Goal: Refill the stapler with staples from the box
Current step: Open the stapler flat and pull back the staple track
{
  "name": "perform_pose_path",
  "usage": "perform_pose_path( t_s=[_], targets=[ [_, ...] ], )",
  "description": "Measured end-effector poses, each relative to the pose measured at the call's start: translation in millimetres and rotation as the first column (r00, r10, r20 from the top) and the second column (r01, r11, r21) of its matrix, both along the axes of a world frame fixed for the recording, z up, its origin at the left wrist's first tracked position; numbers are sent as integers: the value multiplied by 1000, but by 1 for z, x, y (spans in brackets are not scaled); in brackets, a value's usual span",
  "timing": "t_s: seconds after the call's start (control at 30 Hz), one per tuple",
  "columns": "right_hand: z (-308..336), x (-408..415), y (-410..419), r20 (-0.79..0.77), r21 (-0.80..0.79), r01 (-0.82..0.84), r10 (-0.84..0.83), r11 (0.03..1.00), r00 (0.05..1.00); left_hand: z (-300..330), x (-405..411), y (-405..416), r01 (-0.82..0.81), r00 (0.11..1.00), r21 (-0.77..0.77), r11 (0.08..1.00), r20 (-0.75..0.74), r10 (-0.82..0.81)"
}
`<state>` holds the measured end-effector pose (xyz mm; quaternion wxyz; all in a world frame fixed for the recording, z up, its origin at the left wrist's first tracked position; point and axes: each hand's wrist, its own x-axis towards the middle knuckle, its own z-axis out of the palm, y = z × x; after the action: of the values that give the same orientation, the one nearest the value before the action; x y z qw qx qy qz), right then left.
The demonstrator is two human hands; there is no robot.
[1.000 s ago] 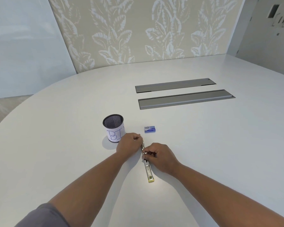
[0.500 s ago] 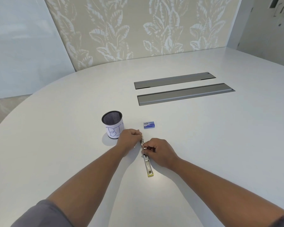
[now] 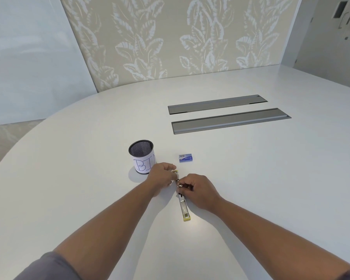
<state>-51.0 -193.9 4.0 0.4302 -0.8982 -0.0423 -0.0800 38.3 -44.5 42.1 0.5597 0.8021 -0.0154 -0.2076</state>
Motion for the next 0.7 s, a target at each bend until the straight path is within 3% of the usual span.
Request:
perform_pose_path(
  t_s=[0.33, 0.5, 0.7],
  targets=[
    [2, -1, 0, -16, 30, 9, -8, 1000, 1000, 0, -7, 9, -4, 996, -29, 1000, 84, 6],
    [0, 0, 0, -10, 47, 17, -16, 999, 1000, 8, -9, 14, 124, 912, 320, 939, 337, -234],
    [-3, 1, -1, -10, 47, 33, -32, 998, 999, 22, -6, 2, 191, 899, 477, 858, 266, -348]
  ],
)
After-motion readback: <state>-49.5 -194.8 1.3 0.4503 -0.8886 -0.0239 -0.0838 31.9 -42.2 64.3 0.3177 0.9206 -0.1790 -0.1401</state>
